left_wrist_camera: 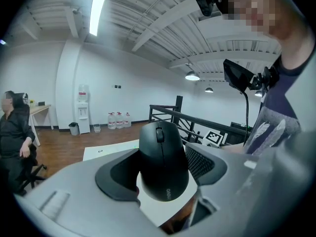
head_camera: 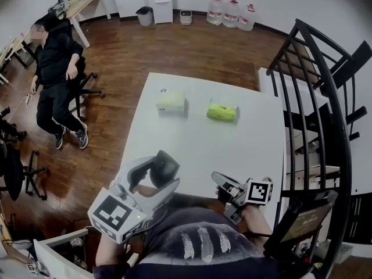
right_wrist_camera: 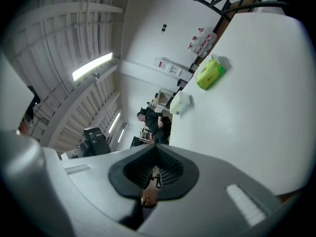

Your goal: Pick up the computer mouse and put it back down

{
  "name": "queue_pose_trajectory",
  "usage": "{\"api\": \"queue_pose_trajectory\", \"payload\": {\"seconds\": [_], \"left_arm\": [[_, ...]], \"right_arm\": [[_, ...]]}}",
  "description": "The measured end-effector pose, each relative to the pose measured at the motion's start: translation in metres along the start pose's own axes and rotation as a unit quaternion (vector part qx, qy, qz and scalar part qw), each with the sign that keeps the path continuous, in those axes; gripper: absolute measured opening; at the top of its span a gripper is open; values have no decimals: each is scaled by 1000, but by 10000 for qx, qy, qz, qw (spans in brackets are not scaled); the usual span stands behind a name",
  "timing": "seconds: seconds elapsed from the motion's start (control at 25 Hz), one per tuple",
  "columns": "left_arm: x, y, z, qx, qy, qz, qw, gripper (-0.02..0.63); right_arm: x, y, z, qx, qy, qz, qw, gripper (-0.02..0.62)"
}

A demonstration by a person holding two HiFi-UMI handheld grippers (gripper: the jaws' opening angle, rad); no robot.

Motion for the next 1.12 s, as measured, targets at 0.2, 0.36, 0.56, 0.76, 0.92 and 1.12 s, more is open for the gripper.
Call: {"api": "queue_pose_trajectory", "payload": {"seconds": [0.2,0.36,0.56,0.76,0.92,1.12], "left_arm": [[11,3,33,-48,-138,-151,9998,307],[21,13,55,-110,-263,-367,9989,307],[22,16,75,-268,-393,-312,9984,307],[-20,4,90,-299,-357,136,9988,307],[-58,-13,104,-516,-209,518,9971,307],[-123,-33,120,-302,-221,1010,9942,307]], "right_arm": [[-30,1,12,79,-127,-30,9999,3],[-53,2,17,131,-191,-121,9997,3],[-69,-2,14,79,-236,-109,9996,3],[-57,16,-1,-61,-368,-317,9988,3],[-53,21,-16,-198,-450,-411,9979,3],[-41,42,-35,-381,-528,-480,9967,3]]}}
Point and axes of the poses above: the fingertips, and each gripper's own axes: x backward along the fingers, z to its left, y out of its top, the point moved 7 cm from there along x, backward along the fingers, and after that the axes turned 1 degree about -z, right-handed, at the moved point
